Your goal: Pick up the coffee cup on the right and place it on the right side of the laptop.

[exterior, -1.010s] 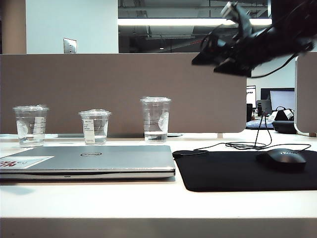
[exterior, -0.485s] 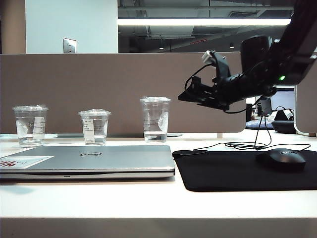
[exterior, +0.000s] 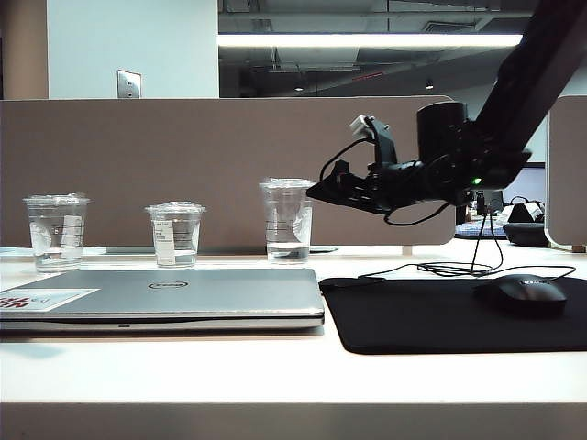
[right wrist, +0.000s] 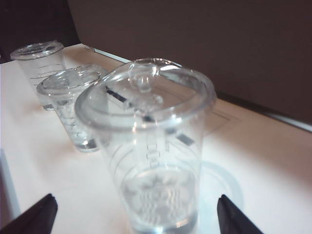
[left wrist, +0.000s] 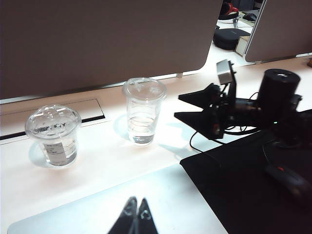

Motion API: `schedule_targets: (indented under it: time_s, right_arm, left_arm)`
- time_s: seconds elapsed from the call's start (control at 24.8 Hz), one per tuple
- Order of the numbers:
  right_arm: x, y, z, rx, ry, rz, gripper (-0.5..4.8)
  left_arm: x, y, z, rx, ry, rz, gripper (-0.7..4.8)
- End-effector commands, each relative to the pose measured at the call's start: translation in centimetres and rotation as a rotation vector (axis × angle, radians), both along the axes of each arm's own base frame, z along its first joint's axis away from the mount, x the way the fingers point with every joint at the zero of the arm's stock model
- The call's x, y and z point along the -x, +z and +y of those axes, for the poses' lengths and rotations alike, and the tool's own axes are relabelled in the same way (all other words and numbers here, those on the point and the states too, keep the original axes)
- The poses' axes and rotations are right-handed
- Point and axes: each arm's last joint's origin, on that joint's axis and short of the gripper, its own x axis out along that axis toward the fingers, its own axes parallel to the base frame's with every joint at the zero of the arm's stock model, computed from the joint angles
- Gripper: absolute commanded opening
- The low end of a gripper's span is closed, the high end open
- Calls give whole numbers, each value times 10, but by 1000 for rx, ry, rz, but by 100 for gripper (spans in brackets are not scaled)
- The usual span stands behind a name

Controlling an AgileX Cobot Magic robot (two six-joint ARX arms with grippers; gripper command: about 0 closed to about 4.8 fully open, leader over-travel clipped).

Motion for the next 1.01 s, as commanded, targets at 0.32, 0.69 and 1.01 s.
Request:
schedule_targets:
  time_s: [0.32, 0.69, 1.01]
  right_arm:
    - [-29, -12, 14, 4, 47, -40, 479]
    - [-40, -15, 18, 9, 87, -47, 479]
    - [-40, -20, 32, 52, 105, -101, 479]
  left_arm:
    - [0, 3, 0, 8, -2, -29, -6]
    - [0, 6, 0, 17, 1, -57, -6]
    - [-1, 6, 0, 17, 2, -58, -6]
